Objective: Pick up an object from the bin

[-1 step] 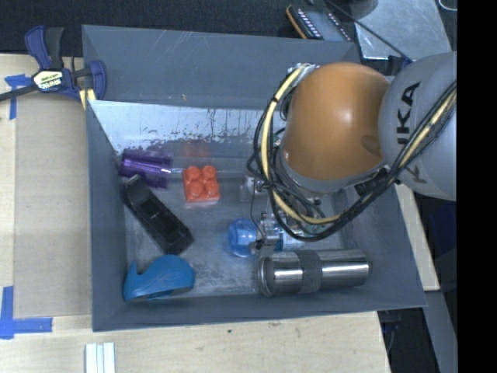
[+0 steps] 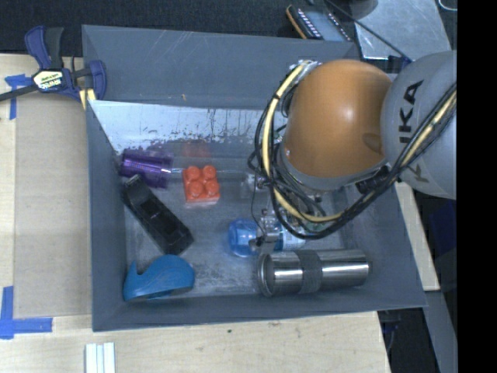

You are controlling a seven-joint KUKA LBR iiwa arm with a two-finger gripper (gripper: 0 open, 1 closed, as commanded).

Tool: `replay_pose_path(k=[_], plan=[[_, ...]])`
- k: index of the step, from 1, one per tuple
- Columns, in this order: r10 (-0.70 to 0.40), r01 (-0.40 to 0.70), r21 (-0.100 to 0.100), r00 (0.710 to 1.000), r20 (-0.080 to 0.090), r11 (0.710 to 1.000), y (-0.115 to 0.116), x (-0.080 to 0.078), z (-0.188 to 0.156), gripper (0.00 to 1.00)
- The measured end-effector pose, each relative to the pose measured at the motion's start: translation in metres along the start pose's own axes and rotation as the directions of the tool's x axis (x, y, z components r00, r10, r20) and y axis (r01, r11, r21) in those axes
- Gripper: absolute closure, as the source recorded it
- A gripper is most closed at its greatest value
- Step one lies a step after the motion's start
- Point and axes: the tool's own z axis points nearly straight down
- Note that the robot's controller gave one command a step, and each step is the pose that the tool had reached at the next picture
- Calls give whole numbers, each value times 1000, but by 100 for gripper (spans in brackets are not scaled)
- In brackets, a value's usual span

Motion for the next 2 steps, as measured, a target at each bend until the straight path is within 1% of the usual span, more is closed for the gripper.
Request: replay_pose_path(k=[1, 2], plan=[[-232, 232, 0, 973, -5, 973, -1, 2, 69, 0], [-240, 240, 0, 971, 2, 971, 6, 10, 48, 0]])
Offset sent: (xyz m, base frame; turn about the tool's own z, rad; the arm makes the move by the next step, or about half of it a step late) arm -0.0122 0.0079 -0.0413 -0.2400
